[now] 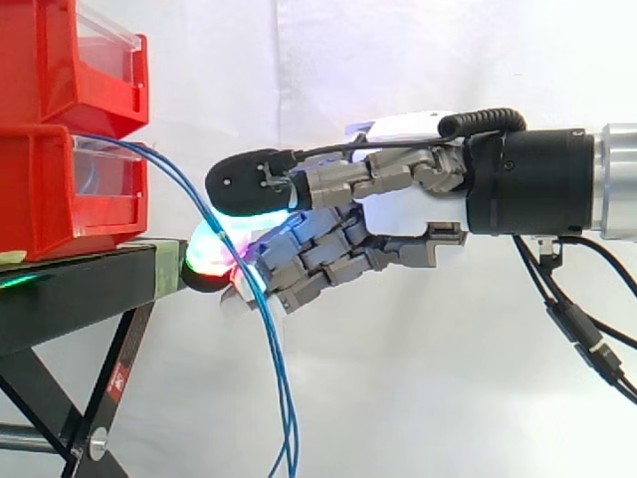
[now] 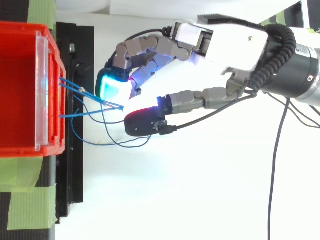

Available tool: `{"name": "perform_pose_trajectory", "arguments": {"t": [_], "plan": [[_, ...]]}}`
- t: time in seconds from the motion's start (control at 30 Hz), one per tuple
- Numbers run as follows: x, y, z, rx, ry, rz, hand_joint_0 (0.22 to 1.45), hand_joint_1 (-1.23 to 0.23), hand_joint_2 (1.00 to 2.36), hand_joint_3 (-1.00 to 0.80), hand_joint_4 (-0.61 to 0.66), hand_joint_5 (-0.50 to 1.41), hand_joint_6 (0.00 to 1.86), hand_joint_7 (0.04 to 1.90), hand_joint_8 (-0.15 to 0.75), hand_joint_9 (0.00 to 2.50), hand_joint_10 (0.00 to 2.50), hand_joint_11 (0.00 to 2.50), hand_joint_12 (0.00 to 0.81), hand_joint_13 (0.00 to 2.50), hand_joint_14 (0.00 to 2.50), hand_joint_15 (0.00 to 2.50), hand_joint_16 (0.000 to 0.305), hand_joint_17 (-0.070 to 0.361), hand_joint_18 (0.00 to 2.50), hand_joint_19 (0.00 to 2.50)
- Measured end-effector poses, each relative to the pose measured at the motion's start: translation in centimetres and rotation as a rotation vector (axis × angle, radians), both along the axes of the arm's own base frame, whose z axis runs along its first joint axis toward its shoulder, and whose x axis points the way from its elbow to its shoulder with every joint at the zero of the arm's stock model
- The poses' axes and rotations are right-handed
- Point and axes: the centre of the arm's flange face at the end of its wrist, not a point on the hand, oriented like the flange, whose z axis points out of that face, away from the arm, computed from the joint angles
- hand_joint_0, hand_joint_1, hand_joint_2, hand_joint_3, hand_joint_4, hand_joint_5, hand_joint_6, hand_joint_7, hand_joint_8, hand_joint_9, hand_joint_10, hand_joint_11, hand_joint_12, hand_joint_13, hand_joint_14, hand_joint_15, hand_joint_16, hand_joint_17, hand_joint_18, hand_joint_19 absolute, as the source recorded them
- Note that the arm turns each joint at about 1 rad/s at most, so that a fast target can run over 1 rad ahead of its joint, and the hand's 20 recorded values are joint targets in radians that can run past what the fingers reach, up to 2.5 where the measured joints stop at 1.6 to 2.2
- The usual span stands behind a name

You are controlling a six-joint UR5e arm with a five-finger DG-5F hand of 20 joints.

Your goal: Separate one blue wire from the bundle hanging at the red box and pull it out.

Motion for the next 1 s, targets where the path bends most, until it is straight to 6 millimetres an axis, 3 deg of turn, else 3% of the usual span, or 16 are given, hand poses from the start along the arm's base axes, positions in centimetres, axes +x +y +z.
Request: {"name": "perform_pose_trajectory", "arguments": {"t": [0.43, 1.0], "plan": [[0.02, -0.01, 0.03, -0.012, 0.001, 0.0, 0.58, -0.79, 1.02, -0.25, 0.23, -0.2, 0.87, 1.18, 0.325, 0.75, 0.02, 0.81, 0.404, 0.56, 0.02, 0.48, 0.057, 0.127, 0.38, 0.52], [0.03, 0.0, -0.06, -0.096, 0.016, -0.001, 0.59, -0.77, 1.02, -0.17, 0.21, -0.2, 0.9, 1.18, 0.329, 0.77, 0.02, 0.87, 0.402, 0.59, 0.02, 0.49, 0.055, 0.125, 0.42, 0.53]]}}
